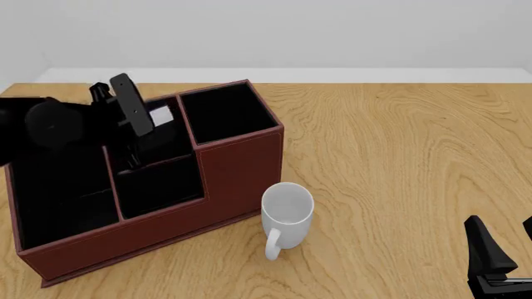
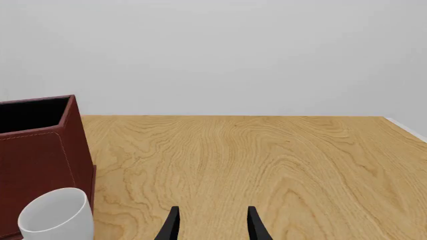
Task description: Pick up the book and place it in the front compartment of the caddy.
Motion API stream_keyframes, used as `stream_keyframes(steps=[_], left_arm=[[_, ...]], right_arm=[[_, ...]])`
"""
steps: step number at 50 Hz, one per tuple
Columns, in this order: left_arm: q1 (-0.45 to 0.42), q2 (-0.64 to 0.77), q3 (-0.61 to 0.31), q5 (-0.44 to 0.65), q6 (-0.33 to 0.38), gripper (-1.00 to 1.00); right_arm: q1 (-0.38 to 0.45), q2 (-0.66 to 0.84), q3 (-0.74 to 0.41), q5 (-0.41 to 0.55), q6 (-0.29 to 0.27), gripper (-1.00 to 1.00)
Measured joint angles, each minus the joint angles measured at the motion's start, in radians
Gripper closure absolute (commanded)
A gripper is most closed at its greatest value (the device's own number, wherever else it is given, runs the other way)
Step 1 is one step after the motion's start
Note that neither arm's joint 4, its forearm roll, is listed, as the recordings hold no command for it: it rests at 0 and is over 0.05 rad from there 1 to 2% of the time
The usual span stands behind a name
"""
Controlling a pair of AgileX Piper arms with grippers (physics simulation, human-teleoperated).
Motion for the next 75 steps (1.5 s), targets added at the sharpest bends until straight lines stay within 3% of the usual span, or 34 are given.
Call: stream_keyframes(steps=[21, 37, 38, 43, 55, 66, 75], left_arm=[[0.032, 0.011, 0.052, -0.057, 0.090, 1.00], [0.045, 0.030, -0.003, 0.026, 0.116, 1.00], [0.046, 0.032, -0.008, 0.035, 0.117, -1.00], [0.074, 0.045, -0.047, -0.034, 0.122, -1.00], [0.091, 0.057, -0.080, 0.017, 0.190, -1.00], [0.075, 0.031, -0.014, -0.079, 0.228, -1.00], [0.059, 0.022, 0.045, -0.235, 0.213, -1.00]], right_arm=[[0.000, 0.000, 0.000, 0.000, 0.000, -1.00], [0.000, 0.000, 0.000, 0.000, 0.000, -1.00], [0.000, 0.000, 0.000, 0.000, 0.000, -1.00], [0.000, 0.000, 0.000, 0.000, 0.000, -1.00], [0.000, 0.000, 0.000, 0.000, 0.000, -1.00], [0.000, 0.000, 0.000, 0.000, 0.000, -1.00], [0.000, 0.000, 0.000, 0.000, 0.000, -1.00]])
